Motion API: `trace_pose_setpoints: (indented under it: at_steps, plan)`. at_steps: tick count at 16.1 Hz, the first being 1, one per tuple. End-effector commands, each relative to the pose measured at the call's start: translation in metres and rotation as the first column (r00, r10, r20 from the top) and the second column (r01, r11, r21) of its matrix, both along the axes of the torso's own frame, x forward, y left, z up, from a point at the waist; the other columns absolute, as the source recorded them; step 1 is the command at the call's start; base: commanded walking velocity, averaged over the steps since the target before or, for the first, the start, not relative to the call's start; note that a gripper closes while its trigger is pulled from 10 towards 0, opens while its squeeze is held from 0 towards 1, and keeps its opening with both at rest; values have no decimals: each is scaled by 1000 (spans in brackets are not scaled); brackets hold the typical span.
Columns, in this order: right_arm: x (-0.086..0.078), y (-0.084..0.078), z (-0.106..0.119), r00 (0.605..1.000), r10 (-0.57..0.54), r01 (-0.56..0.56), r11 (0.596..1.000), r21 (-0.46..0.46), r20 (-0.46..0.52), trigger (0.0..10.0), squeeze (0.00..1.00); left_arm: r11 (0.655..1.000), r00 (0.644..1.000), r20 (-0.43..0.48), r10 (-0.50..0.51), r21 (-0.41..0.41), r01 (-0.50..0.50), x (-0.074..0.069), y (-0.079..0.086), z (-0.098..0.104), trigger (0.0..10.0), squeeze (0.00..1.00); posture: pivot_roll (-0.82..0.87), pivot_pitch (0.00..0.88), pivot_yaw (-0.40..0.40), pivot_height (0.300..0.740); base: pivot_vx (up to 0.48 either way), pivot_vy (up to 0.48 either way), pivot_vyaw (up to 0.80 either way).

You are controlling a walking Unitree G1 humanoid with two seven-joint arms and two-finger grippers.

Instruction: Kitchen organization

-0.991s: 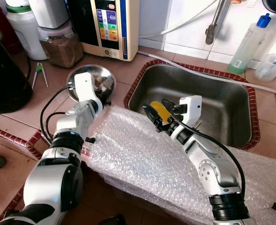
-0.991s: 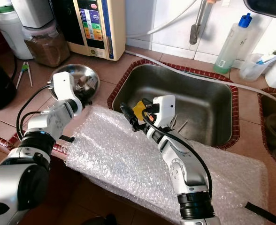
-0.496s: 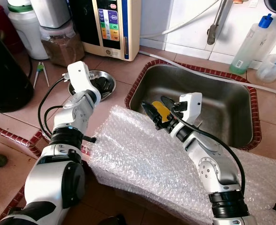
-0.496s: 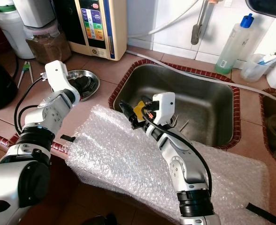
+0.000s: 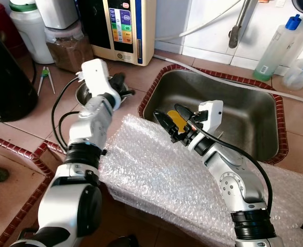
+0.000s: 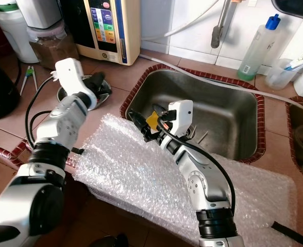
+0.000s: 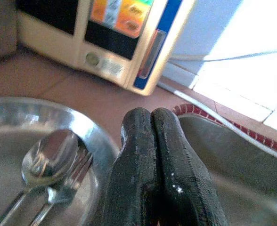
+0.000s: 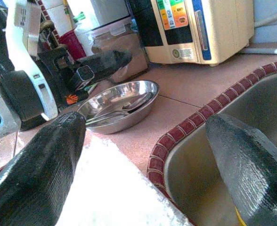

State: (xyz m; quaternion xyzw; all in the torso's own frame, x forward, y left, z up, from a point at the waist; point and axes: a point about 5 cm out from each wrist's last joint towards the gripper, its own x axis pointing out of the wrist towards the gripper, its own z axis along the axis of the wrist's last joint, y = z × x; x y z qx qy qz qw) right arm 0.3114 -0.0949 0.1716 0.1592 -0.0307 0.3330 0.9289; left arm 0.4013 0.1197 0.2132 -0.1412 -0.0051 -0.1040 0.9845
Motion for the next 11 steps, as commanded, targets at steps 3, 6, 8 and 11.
trace_pose_setpoints:
  at_steps: [3,6,8,11]
  plan:
    - [-1,-3,3,1000,-9,9,1000,3,8,10000,0,988,995,20,103,112,-104,3,26,4,10000,1000,-47,83,20,740,0,0,0]
    - [-1,-2,1,1000,-10,10,1000,0,5,10000,0,977,993,-17,119,179,-114,4,45,-5,10000,1000,-46,84,24,740,0,0,0]
    - [-2,-2,1,1000,-13,13,1000,-1,3,10000,0,976,992,-50,114,192,-102,4,47,-12,10000,1000,-46,84,26,740,0,0,0]
    - [-3,0,0,1000,-12,12,1000,-6,0,10000,0,957,986,-137,99,284,-57,4,47,-28,10000,1000,-52,90,33,740,0,0,0]
